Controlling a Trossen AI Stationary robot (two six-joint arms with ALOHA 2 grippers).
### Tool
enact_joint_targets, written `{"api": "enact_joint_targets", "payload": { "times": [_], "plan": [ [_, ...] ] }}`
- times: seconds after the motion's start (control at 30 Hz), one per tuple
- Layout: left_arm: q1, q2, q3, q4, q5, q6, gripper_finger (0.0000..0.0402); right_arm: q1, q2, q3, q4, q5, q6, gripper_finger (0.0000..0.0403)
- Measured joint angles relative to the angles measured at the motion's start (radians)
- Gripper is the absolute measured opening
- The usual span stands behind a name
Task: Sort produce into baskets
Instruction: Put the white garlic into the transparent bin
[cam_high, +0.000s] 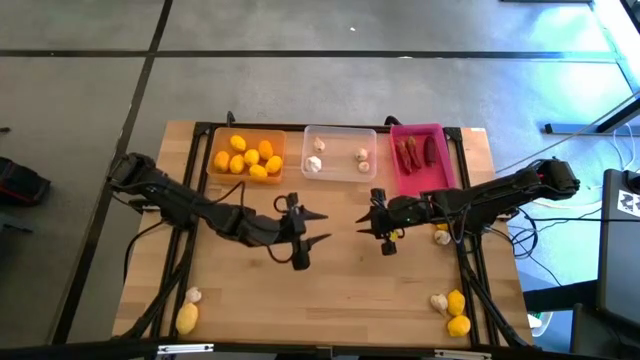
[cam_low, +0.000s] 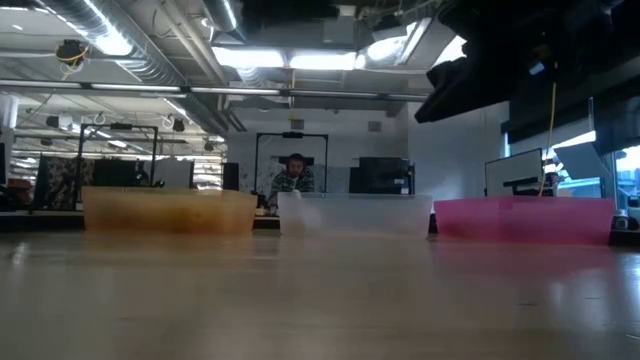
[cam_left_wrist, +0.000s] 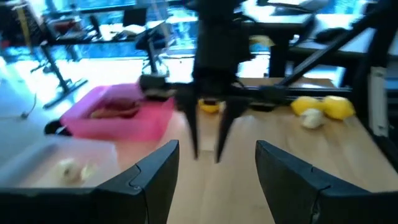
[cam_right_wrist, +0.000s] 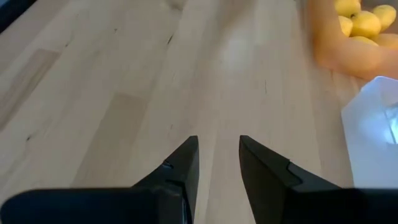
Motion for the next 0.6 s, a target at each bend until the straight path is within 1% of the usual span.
{"api": "enact_joint_targets", "payload": {
  "times": [0.1,0.2,0.4,0.6],
  "plan": [
    [-0.033,0.0,0.046,-0.076,-0.007,0.014,0.0207,-0.001,0.0,0.0,-0.001,0.0,0.005,0.0111],
    [-0.062,0.0,0.08,-0.176,-0.048,-0.022,0.0207,-0.002,0.0,0.0,-0.001,0.0,0.008,0.0111],
    [-0.119,0.0,0.115,-0.302,-0.083,-0.14,0.0208,-0.002,0.0,0.0,-0.003,0.0,0.054,0.0111],
    [-0.175,0.0,0.115,-0.387,-0.12,-0.278,0.0208,-0.002,0.0,0.0,-0.017,-0.053,0.078,0.0111]
  ]
}}
